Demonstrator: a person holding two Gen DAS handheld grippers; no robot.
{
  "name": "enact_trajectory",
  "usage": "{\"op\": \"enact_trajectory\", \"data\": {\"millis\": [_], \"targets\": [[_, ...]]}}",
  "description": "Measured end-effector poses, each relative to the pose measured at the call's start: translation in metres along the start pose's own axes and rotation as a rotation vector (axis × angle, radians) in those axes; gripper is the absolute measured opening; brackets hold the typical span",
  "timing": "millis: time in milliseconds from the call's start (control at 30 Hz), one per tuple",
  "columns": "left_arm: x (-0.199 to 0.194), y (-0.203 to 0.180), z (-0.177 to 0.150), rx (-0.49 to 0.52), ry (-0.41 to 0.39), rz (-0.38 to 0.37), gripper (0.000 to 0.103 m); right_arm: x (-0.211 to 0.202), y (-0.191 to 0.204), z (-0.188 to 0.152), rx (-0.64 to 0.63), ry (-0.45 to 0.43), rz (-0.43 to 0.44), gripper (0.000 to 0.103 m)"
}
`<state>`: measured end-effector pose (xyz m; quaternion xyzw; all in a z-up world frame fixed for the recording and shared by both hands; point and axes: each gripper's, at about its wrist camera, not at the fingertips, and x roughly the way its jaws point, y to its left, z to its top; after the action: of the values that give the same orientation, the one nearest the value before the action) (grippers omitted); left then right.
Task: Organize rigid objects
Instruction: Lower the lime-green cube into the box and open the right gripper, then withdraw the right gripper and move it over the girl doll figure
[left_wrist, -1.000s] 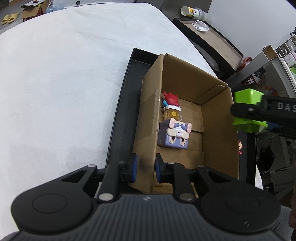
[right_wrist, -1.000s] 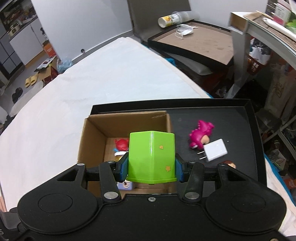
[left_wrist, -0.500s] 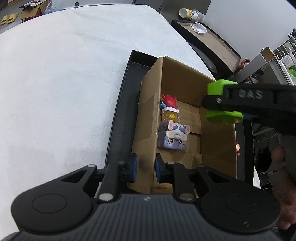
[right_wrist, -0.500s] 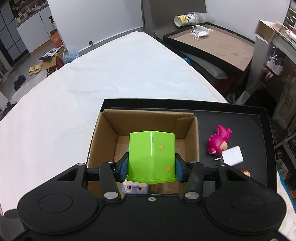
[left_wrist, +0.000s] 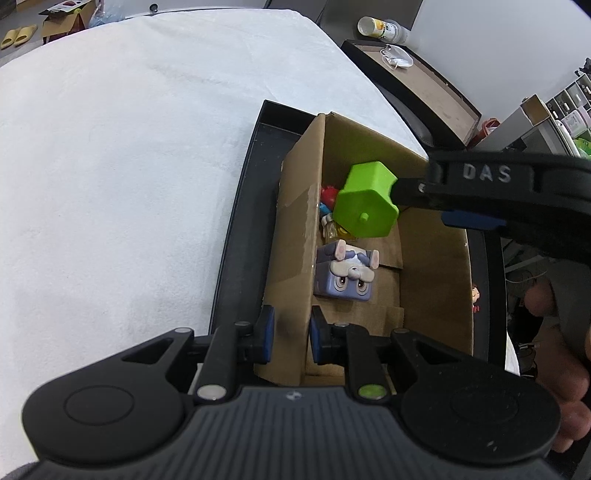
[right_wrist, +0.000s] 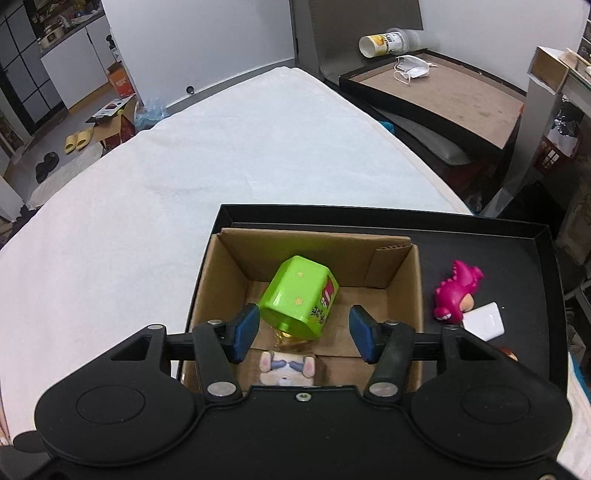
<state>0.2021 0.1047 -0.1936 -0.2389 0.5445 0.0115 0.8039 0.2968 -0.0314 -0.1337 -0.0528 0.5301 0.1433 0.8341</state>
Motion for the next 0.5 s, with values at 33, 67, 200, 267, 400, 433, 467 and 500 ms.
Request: {"op": "enact_trajectory", "data": {"millis": [33,67,200,267,400,433,467,500], "targets": [[0.000,0.000,0.000,-0.001,0.000,-0.001,0.019,0.000,-0.001,0.000,0.001,0.002,-0.002,0.054],[0.000,0.000,0.000,-0.001,0.000,-0.001,0.019,-0.001,-0.002,0.000,0.004,0.005,-0.003,0.054],[0.000,0.000,0.000,0.000,0.001,-0.004,0.019,-0.005,-0.011,-0.005,0.016,0.011,-0.009,0.054],[0.000,0.000,0.000,0.000,0.002,-0.001,0.019,-0.008,-0.015,-0.006,0.022,0.007,-0.013,0.054],[0.000,0.000,0.001,0.002,0.002,0.004,0.019,-0.017,-0.029,-0.009,0.039,-0.006,-0.027,0.063],[0.000,0.000,0.001,0.002,0.001,0.005,0.019,-0.019,-0.032,-0.010,0.042,-0.010,-0.031,0.064],[0.001,0.000,0.000,0.002,0.001,0.006,0.019,-0.021,-0.036,-0.012,0.044,-0.013,-0.035,0.065],[0.001,0.000,0.001,0.002,0.001,0.006,0.019,-0.023,-0.040,-0.013,0.043,-0.013,-0.039,0.066]]}}
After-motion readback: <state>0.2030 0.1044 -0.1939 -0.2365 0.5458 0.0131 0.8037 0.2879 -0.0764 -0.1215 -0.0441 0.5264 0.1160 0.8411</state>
